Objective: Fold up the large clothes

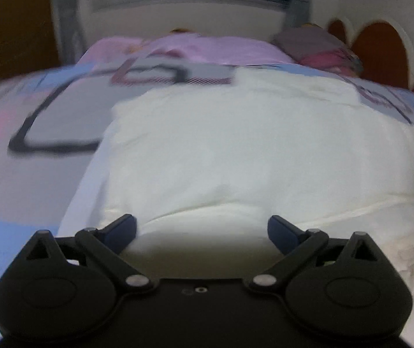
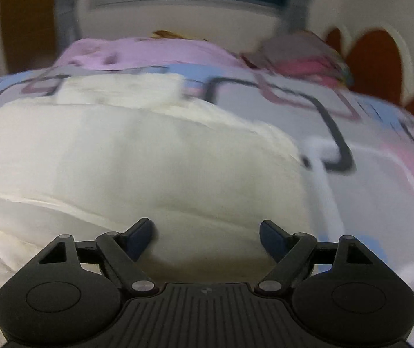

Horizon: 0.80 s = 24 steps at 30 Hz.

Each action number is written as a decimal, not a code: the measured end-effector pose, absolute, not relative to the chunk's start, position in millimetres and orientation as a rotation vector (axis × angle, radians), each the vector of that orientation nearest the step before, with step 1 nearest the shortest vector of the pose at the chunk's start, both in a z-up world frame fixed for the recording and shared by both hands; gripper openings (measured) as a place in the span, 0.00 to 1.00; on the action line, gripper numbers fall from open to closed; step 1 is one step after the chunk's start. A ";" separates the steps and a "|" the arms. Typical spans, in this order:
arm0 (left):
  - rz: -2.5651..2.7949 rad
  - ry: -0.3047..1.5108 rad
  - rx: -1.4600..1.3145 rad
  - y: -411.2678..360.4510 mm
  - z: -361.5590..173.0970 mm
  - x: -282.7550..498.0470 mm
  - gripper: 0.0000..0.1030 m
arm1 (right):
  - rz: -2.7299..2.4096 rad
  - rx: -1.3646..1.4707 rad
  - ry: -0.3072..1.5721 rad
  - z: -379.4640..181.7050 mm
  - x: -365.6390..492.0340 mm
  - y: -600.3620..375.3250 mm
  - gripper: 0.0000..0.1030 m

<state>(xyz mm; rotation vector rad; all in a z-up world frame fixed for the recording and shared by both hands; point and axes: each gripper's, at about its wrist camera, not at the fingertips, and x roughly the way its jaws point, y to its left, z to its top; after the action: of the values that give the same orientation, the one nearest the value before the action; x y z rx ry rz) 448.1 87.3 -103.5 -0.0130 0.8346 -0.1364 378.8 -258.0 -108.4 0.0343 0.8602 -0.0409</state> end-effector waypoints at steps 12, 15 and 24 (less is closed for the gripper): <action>-0.167 0.740 -0.007 71.1 -58.0 465.8 0.93 | -0.052 0.038 0.736 -56.3 400.3 -257.8 0.78; -0.217 0.748 0.040 46.4 -55.1 495.6 0.96 | -0.037 0.043 0.760 -61.8 435.8 -255.7 0.78; -0.262 0.818 0.053 50.8 -103.9 533.6 1.00 | 0.029 0.057 0.883 -108.7 471.9 -279.4 0.77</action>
<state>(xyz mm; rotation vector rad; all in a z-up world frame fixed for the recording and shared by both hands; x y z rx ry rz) 533.6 50.8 -103.9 0.0527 0.8177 -0.2618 471.9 -279.4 -108.7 0.0570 0.8826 0.0294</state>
